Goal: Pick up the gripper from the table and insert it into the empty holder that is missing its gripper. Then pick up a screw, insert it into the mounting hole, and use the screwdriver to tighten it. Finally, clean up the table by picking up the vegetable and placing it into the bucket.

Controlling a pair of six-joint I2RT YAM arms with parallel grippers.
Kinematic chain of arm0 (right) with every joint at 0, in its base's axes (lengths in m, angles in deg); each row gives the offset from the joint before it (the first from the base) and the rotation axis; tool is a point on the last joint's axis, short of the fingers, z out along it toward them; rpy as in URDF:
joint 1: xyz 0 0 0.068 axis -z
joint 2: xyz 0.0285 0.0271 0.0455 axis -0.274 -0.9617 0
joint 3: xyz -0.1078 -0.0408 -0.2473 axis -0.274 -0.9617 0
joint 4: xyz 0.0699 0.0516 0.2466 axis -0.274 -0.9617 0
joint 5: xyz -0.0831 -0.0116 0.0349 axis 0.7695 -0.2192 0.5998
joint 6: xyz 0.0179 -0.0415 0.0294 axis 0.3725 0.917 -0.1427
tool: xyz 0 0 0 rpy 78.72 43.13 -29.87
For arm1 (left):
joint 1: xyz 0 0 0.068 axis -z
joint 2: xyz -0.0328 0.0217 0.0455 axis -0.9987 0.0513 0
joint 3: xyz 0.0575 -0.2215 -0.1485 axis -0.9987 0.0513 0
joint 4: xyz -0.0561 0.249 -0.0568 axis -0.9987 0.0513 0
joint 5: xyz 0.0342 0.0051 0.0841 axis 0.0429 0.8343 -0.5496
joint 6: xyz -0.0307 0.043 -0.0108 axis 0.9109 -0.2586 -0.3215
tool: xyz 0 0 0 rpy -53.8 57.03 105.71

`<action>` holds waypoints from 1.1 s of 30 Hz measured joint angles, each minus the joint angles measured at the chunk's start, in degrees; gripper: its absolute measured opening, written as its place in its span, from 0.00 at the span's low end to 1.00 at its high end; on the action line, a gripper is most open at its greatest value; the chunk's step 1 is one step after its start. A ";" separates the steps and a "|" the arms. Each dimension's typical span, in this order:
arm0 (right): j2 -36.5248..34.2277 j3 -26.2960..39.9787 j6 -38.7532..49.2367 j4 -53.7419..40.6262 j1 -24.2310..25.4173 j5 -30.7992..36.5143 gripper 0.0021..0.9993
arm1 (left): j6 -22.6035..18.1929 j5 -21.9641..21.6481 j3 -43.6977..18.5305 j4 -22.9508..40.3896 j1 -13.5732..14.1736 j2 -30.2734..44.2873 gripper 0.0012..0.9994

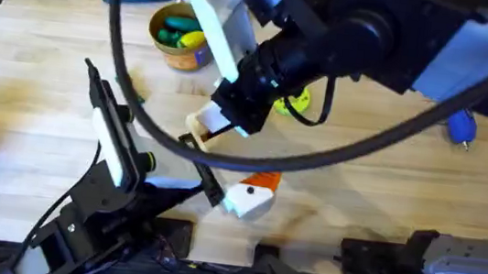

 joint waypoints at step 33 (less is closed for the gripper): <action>14.83 0.04 -0.68 -6.12 12.86 1.77 0.99 | 0.00 -0.02 0.00 0.02 0.00 0.00 0.99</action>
